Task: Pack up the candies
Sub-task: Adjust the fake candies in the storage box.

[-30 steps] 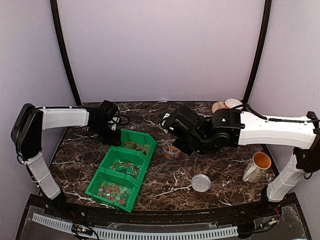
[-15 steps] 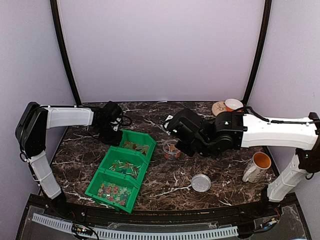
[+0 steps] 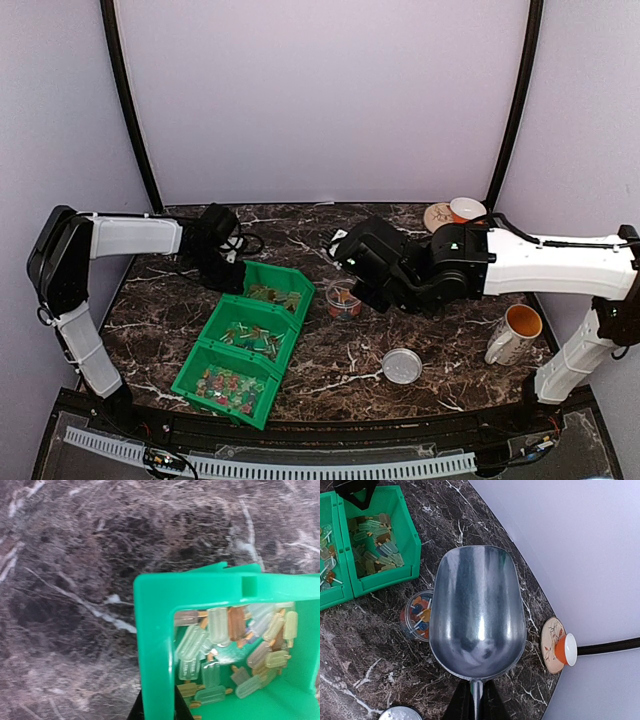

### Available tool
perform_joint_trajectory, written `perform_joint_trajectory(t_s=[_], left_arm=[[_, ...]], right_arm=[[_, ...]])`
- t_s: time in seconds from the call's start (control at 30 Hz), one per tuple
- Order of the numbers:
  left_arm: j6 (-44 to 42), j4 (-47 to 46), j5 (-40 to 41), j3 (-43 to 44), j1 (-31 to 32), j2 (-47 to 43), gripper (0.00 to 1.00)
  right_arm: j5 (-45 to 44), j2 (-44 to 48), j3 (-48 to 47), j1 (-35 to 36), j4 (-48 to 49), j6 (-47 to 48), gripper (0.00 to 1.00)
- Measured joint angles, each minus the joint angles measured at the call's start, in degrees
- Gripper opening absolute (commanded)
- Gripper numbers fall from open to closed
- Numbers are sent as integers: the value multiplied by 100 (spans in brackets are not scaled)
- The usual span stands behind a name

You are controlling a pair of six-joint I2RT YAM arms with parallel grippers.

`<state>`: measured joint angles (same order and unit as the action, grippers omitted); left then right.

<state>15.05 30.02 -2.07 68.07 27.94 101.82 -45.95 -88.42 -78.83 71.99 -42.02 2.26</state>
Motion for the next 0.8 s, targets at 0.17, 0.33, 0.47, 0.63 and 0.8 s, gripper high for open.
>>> perform_joint_trajectory(t_s=[0.17,0.33,0.47,0.63,0.8], left_arm=[[127,-514,-986,-686,-297,-428,0],[470,-1106,-1884,-1318,-439,-704,0],[859,-1775,-2566,-1788,-483,-789,0],[1606,-3034,-3348,-2551,-560,-850,0],[2109,-3858,-3679,-2909,-566,-772,0]], right_arm=[[-37,42,0,0,-9,-2,0],[-66,109,-17,0,-17,0,0],[-63,109,-24,0,-20,0,0],[-63,109,-28,0,-22,-2,0],[-63,109,-33,0,-50,-24,0]])
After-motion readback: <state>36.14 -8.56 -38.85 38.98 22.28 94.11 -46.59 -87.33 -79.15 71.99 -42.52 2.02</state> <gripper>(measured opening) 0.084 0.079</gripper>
